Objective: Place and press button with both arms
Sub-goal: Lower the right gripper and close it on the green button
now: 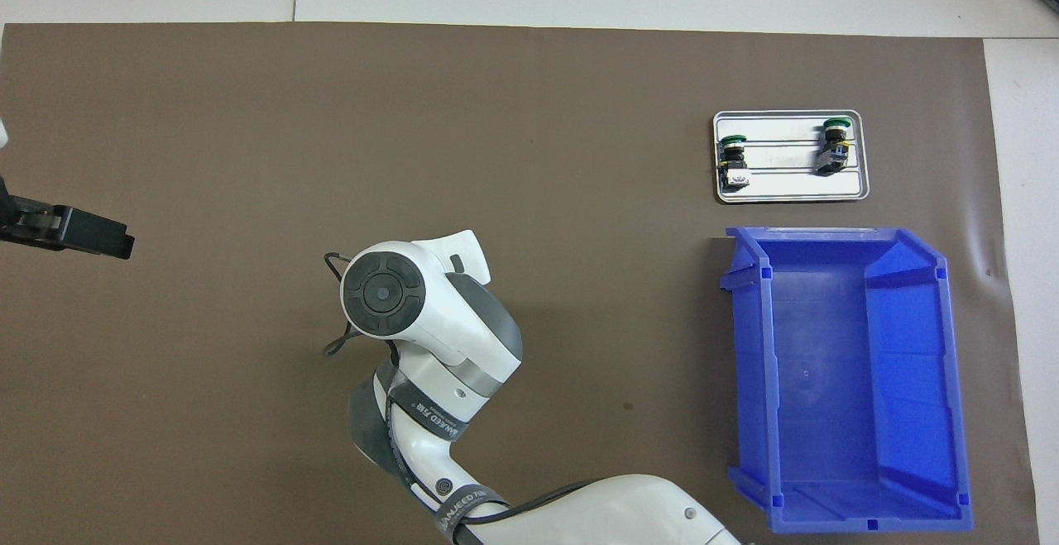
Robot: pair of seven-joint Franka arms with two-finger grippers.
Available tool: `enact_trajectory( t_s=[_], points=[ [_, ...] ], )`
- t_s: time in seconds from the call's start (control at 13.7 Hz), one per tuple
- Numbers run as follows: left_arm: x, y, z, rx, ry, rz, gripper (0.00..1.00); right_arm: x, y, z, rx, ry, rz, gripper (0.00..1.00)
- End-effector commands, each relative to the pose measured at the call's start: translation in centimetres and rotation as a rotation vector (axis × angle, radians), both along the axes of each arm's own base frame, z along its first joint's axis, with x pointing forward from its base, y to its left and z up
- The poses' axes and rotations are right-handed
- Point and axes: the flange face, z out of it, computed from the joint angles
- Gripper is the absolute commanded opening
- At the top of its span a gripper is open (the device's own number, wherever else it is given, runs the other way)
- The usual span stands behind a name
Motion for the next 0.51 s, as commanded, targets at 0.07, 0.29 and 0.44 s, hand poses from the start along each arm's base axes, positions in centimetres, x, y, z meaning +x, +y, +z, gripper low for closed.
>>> enact_trajectory(
  t_s=[0.07,0.29,0.44],
  points=[
    [-0.7,0.3,0.1,0.007,-0.01,-0.004,1.0,-0.7,-0.5,-0.4,-0.012,-0.012,0.012,1.0],
    [-0.7,0.3,0.1,0.007,-0.012,-0.004,1.0,-1.0,-0.4,-0.5,-0.004,-0.019,0.02,1.0],
    [-0.7,0.3,0.1,0.007,-0.012,-0.004,1.0,-1.6,0.1,-0.7,0.001,-0.022,0.032,0.99]
  ],
)
